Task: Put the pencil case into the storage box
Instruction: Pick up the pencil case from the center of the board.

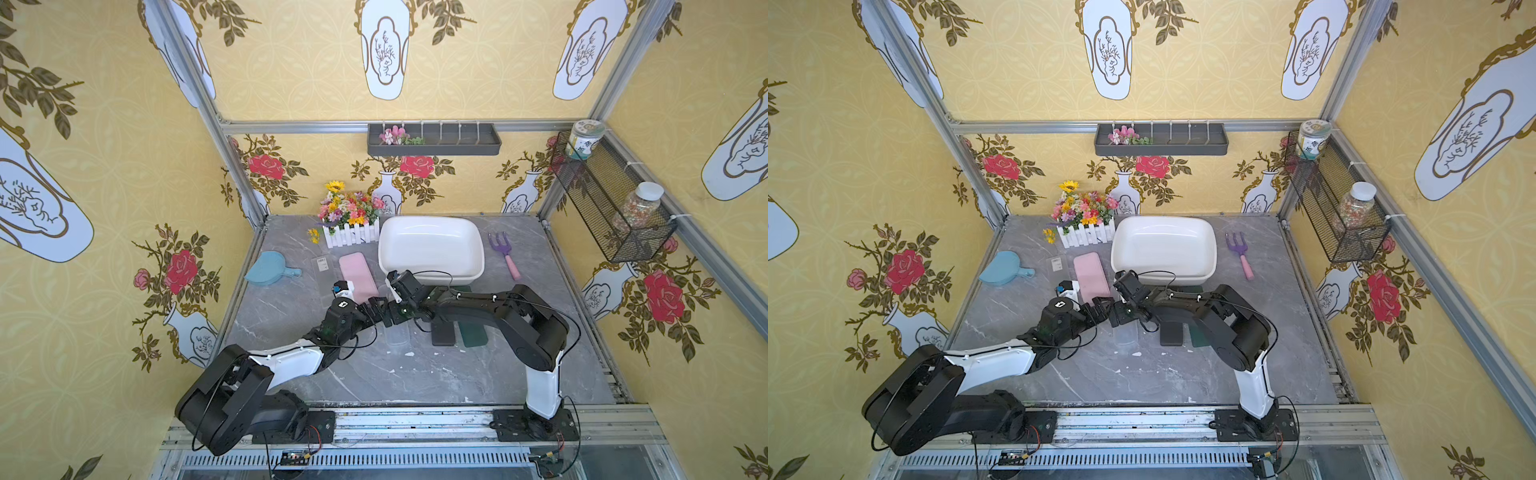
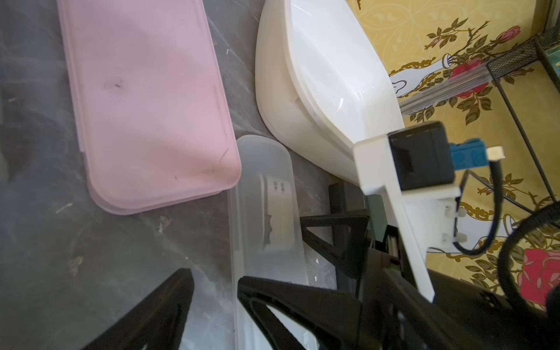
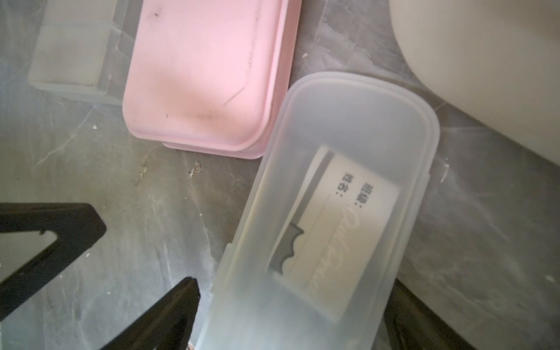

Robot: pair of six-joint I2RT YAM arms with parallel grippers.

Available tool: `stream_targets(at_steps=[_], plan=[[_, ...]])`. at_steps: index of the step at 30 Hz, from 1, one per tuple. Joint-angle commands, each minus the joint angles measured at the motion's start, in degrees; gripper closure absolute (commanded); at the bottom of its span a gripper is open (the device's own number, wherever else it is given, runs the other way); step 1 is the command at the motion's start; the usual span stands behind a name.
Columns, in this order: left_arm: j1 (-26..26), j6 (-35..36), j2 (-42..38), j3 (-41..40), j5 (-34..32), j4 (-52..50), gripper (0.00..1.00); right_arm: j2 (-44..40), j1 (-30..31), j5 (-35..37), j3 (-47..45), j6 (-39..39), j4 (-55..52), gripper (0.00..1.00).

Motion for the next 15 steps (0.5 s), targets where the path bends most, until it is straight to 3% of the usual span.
stream_targets(at_steps=[1,8,15], plan=[[-0.12,1.95,1.39,0.14,1.97,-0.67,0.00,0.19,0.19,-0.81,0.19,1.10,-0.28,0.03],[-0.12,1.25,3.93,-0.31,1.45,1.87,0.00,1.03,1.25,5.85,2.90,0.44,-7.80,0.01],[-0.12,1.18,-2.56,-0.89,-5.06,-3.96,0.00,2.79,3.19,8.55,3.71,1.39,-7.73,0.03]])
